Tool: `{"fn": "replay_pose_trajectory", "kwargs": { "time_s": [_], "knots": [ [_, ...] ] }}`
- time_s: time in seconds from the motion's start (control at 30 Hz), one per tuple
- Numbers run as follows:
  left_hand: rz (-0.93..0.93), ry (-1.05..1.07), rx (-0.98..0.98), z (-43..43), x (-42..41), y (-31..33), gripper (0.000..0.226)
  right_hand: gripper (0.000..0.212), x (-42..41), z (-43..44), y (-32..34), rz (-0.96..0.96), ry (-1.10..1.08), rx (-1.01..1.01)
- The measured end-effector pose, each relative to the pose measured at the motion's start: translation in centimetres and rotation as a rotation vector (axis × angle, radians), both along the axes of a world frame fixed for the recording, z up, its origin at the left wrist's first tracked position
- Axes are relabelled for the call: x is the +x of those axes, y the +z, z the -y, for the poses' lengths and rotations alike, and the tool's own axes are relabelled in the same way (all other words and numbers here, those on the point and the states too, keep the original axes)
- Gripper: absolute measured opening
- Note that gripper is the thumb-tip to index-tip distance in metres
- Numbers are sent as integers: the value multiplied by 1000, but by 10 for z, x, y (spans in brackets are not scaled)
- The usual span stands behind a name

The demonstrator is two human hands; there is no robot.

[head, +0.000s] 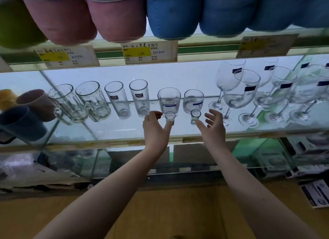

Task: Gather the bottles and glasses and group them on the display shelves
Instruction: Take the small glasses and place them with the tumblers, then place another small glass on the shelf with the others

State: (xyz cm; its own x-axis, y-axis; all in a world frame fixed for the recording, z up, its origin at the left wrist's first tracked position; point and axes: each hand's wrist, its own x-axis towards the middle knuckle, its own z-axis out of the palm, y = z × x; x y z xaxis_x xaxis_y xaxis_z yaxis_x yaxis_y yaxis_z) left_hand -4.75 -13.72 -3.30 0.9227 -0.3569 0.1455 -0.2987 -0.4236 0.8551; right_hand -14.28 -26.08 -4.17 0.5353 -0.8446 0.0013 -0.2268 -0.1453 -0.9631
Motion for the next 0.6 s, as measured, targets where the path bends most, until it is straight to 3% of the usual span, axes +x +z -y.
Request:
{"fn": "replay_pose_trajectory", "kwargs": {
  "time_s": [0.13,0.3,0.6],
  "knots": [
    [53,-120,-164,6,-25,26,18,36,-22,-9,24,115,-25,-18],
    [40,-338,-312,38,-64,62,14,20,-60,0,69,308,-134,-114],
    [1,-615,-452,127,-150,136,20,21,-143,67,146,500,-252,-235]
  ]
}}
